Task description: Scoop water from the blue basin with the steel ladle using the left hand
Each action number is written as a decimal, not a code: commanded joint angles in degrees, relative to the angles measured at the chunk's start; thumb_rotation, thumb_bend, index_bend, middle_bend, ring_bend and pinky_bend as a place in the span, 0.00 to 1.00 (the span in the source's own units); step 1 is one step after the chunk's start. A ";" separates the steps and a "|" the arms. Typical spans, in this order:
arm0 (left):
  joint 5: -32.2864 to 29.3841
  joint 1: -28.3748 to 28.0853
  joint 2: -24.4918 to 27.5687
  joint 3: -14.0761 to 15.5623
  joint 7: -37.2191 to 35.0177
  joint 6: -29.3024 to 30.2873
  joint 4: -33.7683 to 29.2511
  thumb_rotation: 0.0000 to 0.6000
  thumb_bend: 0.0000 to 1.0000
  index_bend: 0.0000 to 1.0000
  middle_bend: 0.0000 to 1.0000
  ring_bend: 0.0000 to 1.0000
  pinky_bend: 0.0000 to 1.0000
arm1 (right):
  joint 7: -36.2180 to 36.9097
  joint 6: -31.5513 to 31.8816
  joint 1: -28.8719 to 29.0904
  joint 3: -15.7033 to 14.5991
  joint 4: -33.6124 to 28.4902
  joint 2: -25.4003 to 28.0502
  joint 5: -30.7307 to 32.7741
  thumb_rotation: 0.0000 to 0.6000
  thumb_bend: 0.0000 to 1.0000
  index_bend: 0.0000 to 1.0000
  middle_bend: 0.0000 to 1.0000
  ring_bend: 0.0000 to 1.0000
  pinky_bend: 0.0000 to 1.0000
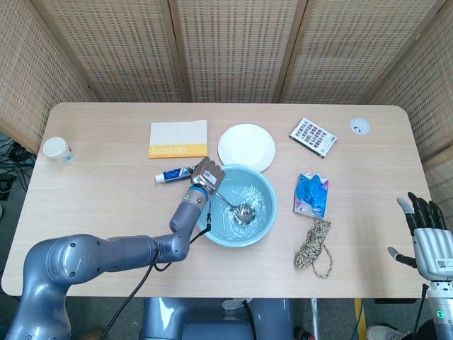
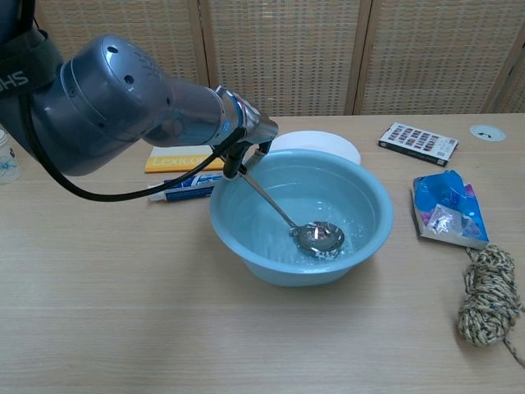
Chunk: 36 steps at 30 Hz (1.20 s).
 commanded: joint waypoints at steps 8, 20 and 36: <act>-0.54 0.00 -0.99 -0.73 1.01 0.52 0.59 1.00 0.71 0.98 0.91 1.00 1.00 | 0.33 0.02 -0.04 0.07 0.01 0.10 0.12 1.00 0.00 0.00 0.00 0.00 0.00; -2.22 0.06 -1.31 -0.98 2.97 0.80 0.45 1.00 0.73 0.99 0.91 1.00 1.00 | 0.57 -0.17 0.02 0.08 0.19 0.11 0.20 1.00 0.00 0.00 0.00 0.00 0.00; -2.68 -0.09 2.98 -3.48 2.79 2.38 -3.91 1.00 0.73 0.99 0.91 1.00 1.00 | 1.01 -0.07 -0.01 0.01 -0.03 0.30 -0.05 1.00 0.00 0.00 0.00 0.00 0.00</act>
